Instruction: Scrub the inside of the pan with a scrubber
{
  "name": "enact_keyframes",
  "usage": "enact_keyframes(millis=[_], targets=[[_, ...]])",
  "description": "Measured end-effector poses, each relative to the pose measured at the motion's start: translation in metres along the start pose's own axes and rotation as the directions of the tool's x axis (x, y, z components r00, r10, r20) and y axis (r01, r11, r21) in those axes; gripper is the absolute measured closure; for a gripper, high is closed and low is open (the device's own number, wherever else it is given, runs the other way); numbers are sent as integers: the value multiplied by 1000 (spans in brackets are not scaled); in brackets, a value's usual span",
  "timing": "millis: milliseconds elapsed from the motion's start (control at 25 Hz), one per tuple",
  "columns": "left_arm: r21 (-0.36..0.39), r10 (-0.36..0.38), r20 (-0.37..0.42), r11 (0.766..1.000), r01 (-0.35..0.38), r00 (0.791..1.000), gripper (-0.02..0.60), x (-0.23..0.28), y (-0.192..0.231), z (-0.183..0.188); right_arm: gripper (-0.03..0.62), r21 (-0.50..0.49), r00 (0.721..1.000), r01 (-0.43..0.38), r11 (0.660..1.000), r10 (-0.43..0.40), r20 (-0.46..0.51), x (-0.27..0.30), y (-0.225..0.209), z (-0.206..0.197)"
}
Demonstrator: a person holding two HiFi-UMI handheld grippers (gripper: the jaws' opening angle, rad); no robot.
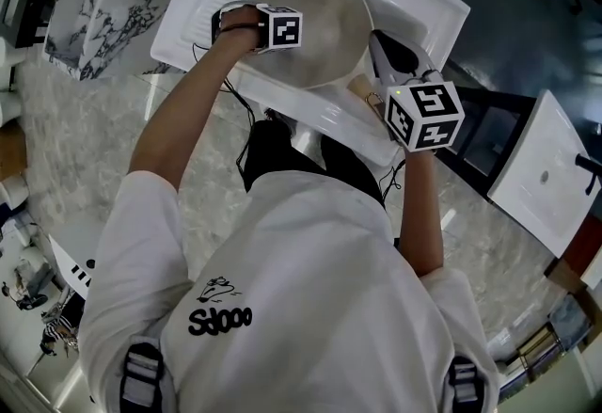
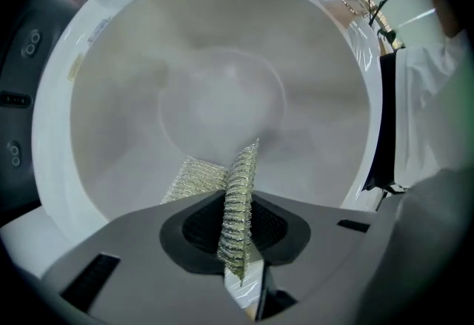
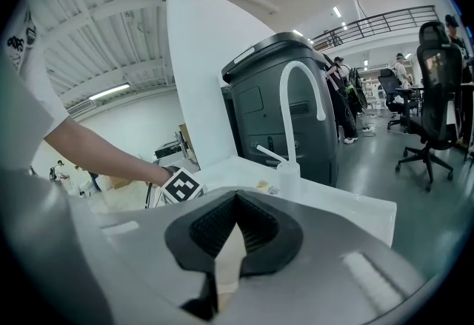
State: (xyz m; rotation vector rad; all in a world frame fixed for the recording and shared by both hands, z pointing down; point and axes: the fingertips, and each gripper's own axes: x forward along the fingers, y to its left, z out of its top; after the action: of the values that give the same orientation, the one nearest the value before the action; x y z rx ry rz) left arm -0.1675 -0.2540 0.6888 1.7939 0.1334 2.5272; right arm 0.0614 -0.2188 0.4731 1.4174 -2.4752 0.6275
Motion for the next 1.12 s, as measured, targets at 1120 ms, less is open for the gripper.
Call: enact_keyframes(millis=[1120], targets=[[162,-679,247,732,662,691,512,-33,-112,55,585,78,999,-5,997,9,-46,8,-19,-20]])
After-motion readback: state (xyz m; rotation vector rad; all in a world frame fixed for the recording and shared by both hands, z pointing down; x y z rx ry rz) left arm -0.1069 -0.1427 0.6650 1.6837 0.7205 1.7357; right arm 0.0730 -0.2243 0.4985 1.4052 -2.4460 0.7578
